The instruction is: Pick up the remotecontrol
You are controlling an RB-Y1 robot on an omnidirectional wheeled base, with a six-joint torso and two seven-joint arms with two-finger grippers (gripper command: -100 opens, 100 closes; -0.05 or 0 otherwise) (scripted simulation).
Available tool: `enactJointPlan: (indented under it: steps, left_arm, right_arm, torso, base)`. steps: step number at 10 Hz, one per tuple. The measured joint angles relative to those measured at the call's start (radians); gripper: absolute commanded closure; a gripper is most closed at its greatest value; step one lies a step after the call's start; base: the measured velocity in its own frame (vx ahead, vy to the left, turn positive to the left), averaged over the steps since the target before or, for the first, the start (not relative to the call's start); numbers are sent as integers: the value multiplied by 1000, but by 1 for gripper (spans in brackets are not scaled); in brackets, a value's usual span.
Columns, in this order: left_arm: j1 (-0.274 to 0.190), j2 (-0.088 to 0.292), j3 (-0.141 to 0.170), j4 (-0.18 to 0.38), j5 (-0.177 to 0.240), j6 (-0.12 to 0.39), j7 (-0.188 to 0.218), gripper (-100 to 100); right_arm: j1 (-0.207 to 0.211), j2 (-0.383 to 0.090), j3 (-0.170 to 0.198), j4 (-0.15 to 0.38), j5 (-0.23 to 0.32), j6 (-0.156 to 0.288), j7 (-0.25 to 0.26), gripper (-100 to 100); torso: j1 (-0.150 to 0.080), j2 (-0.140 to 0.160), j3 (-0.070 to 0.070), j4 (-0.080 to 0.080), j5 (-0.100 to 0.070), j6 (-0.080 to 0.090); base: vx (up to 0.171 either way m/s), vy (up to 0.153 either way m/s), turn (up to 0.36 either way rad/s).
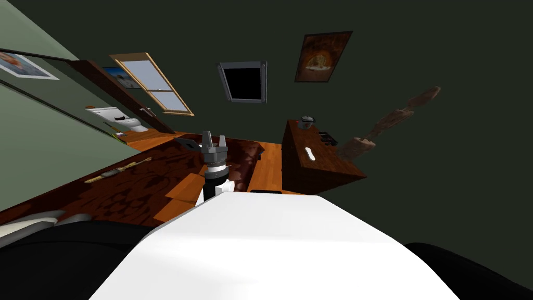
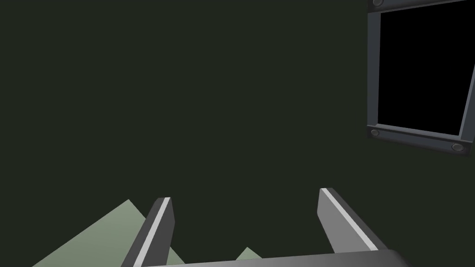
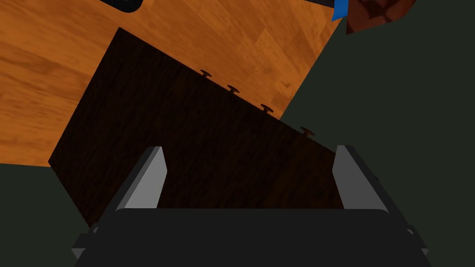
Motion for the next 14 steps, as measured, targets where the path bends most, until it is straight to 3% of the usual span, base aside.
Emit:
enactJointPlan:
  steps: [10, 14]
  left_arm:
    - [0, 0, 0, 0, 0, 0, 0, 0]
    - [0, 0, 0, 0, 0, 0, 0, 0]
  right_arm:
    - [135, -283, 86, 189, -127, -32, 98, -100]
    - [195, -401, 99, 237, -181, -40, 150, -100]
  torso:
    - [1, -3, -2, -1, 0, 0]
    - [1, -7, -4, -2, 0, 0]
  base:
    - [150, 41, 69]
    - [204, 36, 60]
